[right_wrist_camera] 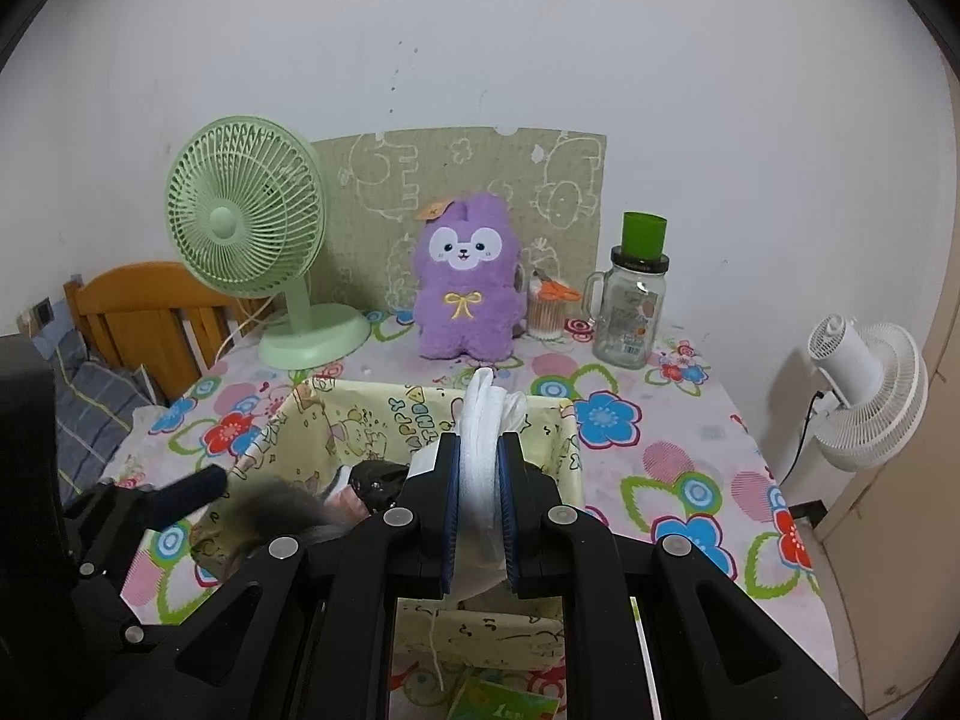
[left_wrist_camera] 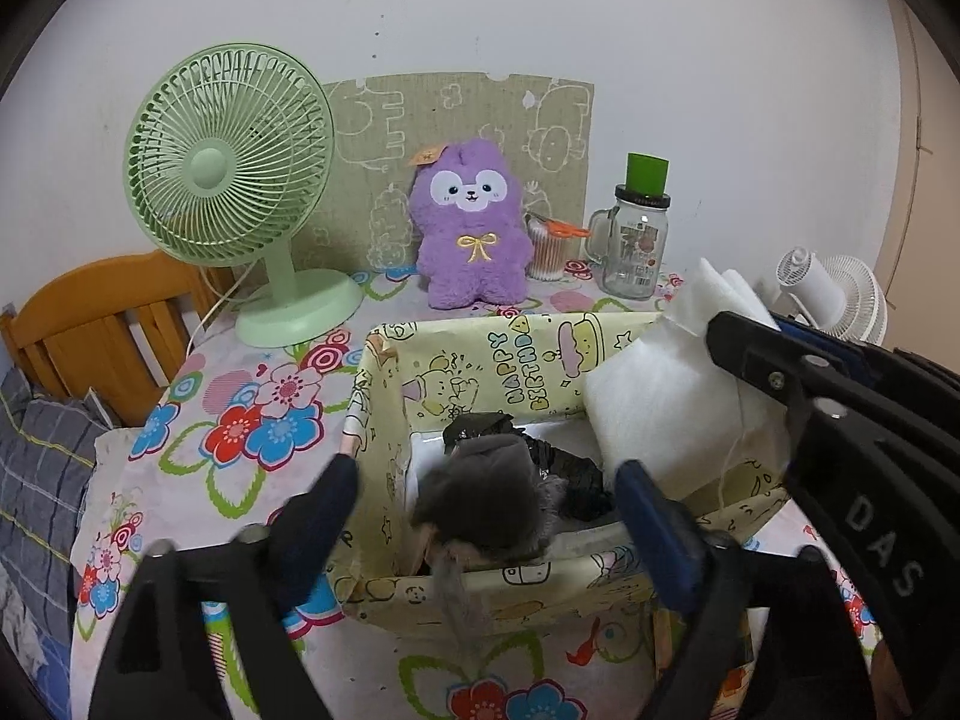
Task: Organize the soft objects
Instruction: 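Lower the sock and cloth pack into the fabric box and open both tools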
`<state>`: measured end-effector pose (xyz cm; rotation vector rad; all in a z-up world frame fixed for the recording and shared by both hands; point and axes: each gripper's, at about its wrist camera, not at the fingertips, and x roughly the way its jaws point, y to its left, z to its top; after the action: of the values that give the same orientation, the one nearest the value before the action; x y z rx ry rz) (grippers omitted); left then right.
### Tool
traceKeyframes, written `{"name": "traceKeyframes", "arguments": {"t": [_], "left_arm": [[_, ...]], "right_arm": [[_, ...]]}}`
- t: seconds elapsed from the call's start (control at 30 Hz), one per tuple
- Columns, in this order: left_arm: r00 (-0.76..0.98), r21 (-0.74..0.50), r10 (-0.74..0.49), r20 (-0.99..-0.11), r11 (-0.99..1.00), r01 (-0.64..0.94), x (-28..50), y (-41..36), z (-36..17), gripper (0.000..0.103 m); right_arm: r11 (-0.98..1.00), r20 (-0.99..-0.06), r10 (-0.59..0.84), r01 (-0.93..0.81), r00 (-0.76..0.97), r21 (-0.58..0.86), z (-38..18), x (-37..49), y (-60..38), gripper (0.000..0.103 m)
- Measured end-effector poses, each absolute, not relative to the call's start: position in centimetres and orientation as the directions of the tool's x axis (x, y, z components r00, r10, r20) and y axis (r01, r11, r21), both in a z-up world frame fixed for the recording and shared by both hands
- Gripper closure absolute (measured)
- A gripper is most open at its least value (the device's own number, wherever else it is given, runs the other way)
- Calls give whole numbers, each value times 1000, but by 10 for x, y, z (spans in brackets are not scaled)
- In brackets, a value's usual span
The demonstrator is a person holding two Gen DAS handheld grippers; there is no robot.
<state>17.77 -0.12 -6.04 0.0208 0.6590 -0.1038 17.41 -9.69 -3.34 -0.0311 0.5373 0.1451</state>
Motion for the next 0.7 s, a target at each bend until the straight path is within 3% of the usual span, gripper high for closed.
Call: {"name": "traceKeyframes", "arguments": {"t": [0.13,0.53,0.63,0.67,0.7], "left_arm": [[791,-6,-92,-606,994,111,175,-1,-61,3],[782,11,-66,-619,996,93,176,3,-65,0],[778,4,-65,-624,996,87,176,6,-67,0],[779,3,-64,-624,996,84,176,7,-68,0],[779,4,-59,-624,997,78,176,7,-68,0]], "right_arm": [[988,-514,134,-154,848,2,-36,178,-94,88],[977,-558,199,-211,806,45,-56,200,-78,88],[972,-568,214,-232,794,42,-61,201,-73,77],[972,-567,210,-233,796,32,-62,200,-72,60],[972,-567,207,-235,797,25,-62,200,-71,35]]}}
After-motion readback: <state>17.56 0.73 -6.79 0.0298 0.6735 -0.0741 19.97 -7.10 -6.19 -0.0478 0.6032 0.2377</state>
